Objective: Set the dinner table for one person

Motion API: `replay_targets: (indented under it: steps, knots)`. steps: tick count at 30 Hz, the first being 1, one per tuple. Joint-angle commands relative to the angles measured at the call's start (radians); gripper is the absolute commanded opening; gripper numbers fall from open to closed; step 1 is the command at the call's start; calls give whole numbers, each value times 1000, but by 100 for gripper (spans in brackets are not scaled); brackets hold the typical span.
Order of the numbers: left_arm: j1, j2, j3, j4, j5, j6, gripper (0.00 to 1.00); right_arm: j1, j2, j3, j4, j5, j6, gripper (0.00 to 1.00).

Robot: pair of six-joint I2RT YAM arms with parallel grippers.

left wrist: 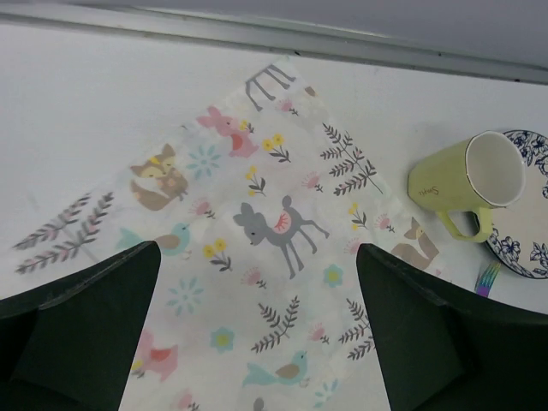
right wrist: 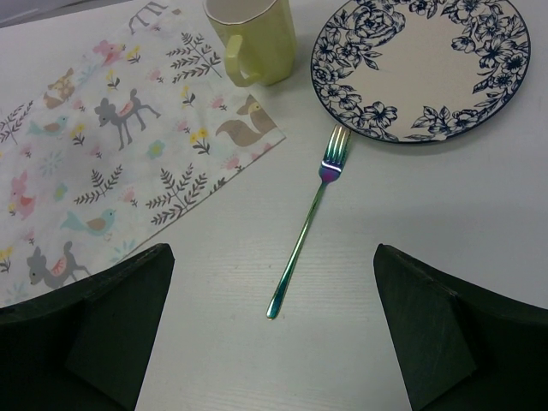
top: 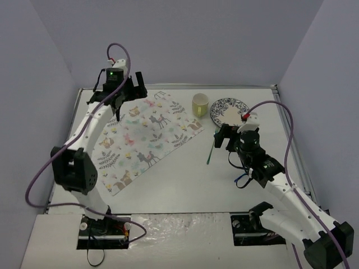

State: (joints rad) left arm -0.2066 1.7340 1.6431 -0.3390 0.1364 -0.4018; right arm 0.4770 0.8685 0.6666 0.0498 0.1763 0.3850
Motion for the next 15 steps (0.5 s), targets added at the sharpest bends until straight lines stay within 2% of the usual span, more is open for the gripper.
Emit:
replay_targets:
  steps: [1, 3, 9, 12, 15]
  knots:
    - [17, -293, -46, -220, -210, 118, 97, -66, 55, 49, 143, -53, 54, 100]
    - [30, -379, -101, -251, -239, 124, 97, -132, 75, 44, 162, -96, 72, 100]
    - [79, -714, -441, -243, -301, 134, 97, -341, 137, -19, 303, -301, 168, 100]
    - [82, -837, -618, -208, -297, 126, 97, -450, 206, -42, 366, -407, 220, 100]
    - [82, -894, -696, -188, -283, 115, 97, -568, 269, -79, 498, -493, 286, 100]
